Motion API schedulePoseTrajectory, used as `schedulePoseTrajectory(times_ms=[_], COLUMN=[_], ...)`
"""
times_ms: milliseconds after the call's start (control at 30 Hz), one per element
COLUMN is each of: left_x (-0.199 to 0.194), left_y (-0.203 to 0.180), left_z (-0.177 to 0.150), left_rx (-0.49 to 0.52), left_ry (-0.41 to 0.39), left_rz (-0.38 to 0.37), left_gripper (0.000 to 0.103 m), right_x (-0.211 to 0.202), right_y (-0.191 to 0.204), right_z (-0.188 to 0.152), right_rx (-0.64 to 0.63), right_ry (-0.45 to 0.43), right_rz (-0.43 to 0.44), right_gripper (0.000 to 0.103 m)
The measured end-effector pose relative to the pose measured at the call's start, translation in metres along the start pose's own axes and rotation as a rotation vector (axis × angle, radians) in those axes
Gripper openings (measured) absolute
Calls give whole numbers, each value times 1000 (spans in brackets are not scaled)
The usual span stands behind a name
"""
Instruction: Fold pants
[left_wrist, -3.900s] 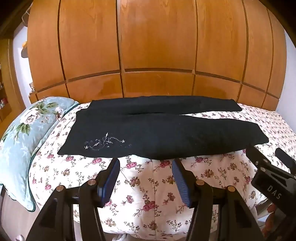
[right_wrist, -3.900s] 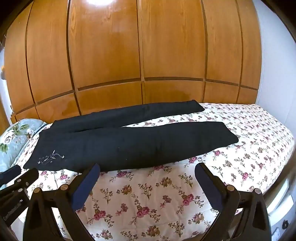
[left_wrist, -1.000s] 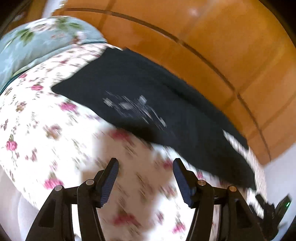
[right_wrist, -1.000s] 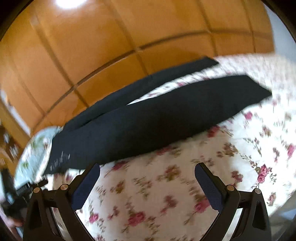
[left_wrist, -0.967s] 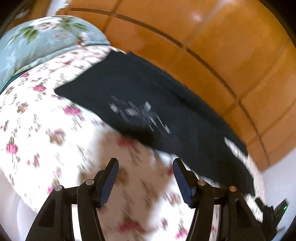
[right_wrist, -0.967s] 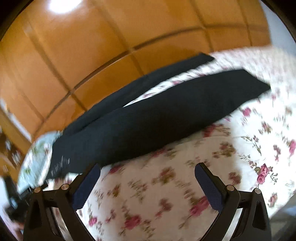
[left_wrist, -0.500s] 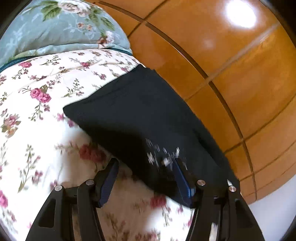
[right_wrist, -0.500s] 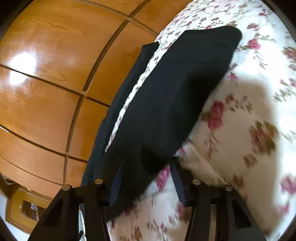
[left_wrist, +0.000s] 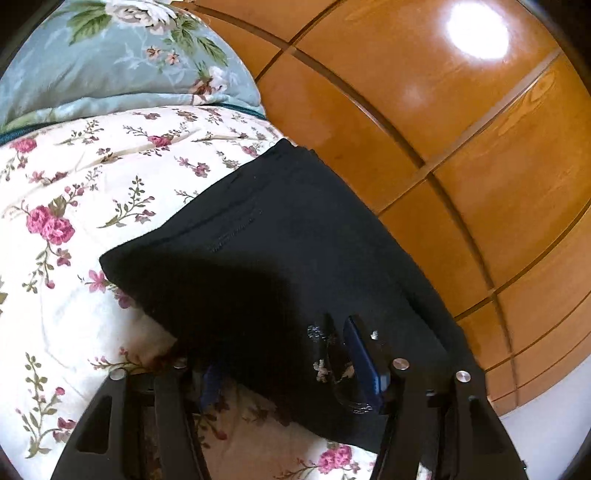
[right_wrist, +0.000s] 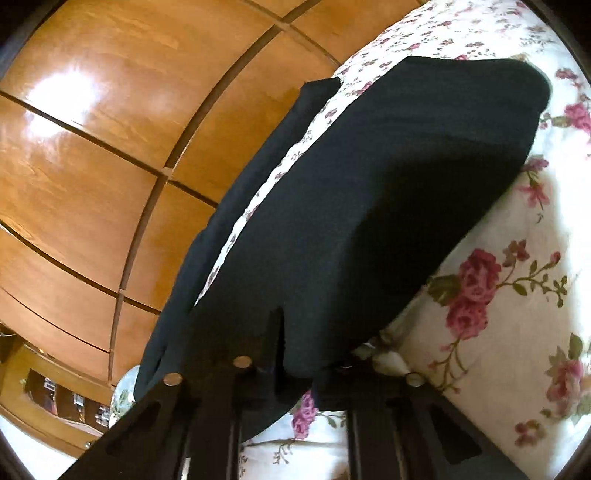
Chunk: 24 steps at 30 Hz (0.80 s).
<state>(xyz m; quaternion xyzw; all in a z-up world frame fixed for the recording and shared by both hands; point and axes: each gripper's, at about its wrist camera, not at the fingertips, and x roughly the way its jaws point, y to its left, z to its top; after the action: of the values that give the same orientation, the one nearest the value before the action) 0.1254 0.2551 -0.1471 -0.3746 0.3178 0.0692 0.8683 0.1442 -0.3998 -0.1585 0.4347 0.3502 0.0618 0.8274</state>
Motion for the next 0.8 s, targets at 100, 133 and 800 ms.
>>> schedulePoseTrajectory(times_ms=[100,133,800], left_x=[7,5,-118], left_y=[-1,3,34], left_z=[7,11,-35], left_rx=[13,-8,0], left_ry=[40,48,-38], left_rz=[103,81,-47], left_gripper=[15,9,6], right_x=[3,4,-99], right_y=[6,9,18], right_z=[1,2,-48], right_rx=[-22,-29,-128], right_ry=[5,4,-65], right_rz=[-30,-34,-55], right_gripper=[8,8,8])
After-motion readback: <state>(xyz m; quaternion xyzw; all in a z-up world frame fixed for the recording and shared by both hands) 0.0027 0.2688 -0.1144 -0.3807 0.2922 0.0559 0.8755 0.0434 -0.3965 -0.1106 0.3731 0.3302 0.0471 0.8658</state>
